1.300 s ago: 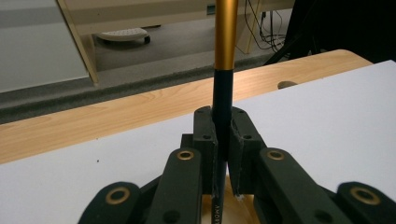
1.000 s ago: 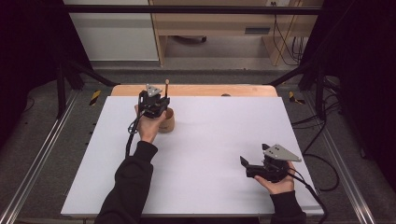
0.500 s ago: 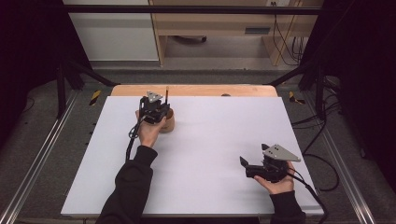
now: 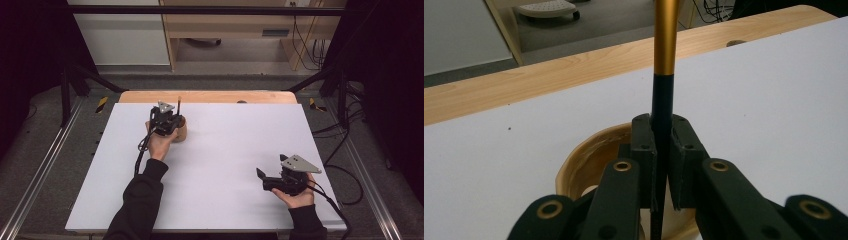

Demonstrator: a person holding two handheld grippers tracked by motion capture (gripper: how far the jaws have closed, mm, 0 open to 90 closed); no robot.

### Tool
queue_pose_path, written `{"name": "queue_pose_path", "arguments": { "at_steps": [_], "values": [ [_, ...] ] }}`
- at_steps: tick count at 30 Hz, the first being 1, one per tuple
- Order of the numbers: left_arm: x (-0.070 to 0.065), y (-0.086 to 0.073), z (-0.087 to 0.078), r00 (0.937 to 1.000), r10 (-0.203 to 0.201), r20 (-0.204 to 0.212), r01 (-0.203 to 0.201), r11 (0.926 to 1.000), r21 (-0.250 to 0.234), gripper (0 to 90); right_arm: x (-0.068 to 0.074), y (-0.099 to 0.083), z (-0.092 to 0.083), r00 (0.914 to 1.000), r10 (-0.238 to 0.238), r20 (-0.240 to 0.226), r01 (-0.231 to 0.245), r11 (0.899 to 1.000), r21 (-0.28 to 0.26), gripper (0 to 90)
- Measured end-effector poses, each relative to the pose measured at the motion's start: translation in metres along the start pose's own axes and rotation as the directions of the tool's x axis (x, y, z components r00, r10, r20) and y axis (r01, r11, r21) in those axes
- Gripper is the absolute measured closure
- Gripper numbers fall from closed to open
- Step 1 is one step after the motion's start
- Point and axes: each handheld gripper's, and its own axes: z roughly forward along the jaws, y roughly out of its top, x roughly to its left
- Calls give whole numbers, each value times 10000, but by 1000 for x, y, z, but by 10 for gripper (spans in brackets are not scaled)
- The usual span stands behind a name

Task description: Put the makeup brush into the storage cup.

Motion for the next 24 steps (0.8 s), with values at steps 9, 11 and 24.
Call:
{"name": "queue_pose_path", "arguments": {
  "at_steps": [9, 11, 24],
  "values": [
    [-1, 0, -1, 10000, 73, -2, -73, 9998, 170, 818, 0, 0, -1, 10000, 12, -16, -12, 10000, -32, 59],
    [-2, 0, -1, 10000, -2, 49, 1, 9999, 130, 805, 0, 0, -1, 10000, 18, -18, -18, 10000, -38, 59],
    [-2, 3, -29, 9996, -35, 266, 42, 9997, -253, 655, -1, 2, -4, 9999, 103, 38, -103, 9998, -197, 58]
  ]
}}
